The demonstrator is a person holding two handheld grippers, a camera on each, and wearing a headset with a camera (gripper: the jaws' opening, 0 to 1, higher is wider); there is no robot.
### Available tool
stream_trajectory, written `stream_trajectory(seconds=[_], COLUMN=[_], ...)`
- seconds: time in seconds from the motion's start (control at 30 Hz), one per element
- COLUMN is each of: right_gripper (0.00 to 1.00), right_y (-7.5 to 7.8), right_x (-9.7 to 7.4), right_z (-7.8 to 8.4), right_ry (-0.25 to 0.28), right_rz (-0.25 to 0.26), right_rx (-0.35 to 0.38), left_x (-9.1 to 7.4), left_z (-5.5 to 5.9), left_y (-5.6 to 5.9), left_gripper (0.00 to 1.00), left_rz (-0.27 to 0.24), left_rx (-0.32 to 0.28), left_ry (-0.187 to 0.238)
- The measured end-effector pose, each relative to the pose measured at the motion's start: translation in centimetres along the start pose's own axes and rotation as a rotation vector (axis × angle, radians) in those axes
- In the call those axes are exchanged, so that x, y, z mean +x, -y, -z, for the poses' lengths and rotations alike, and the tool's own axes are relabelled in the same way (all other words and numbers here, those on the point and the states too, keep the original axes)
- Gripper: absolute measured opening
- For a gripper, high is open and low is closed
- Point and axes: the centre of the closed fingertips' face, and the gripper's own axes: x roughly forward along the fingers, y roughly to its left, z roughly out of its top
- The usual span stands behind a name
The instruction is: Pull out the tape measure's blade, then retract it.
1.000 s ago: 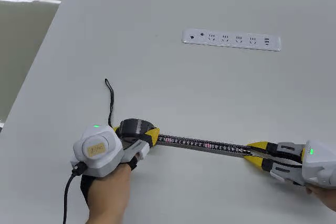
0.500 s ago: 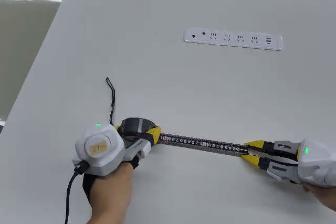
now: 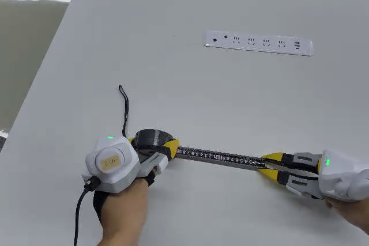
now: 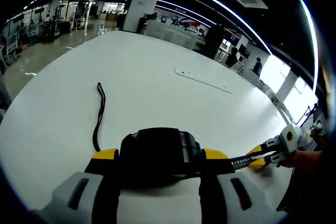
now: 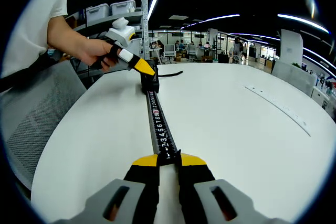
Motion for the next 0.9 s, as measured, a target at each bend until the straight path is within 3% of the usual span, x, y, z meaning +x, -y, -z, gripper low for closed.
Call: stream_trajectory(seconds=[0.9], right_gripper=[0.11], right_y=[-0.7], right_x=[4.6], right_z=[-2.4], right_ry=[0.025], right_rz=[-0.04], right_rx=[0.017], left_x=[0.0], left_z=[0.0], left_y=[0.0], left_gripper=[0.58], left_rz=[0.0], left_rx=[-0.007], left_ry=[-0.005])
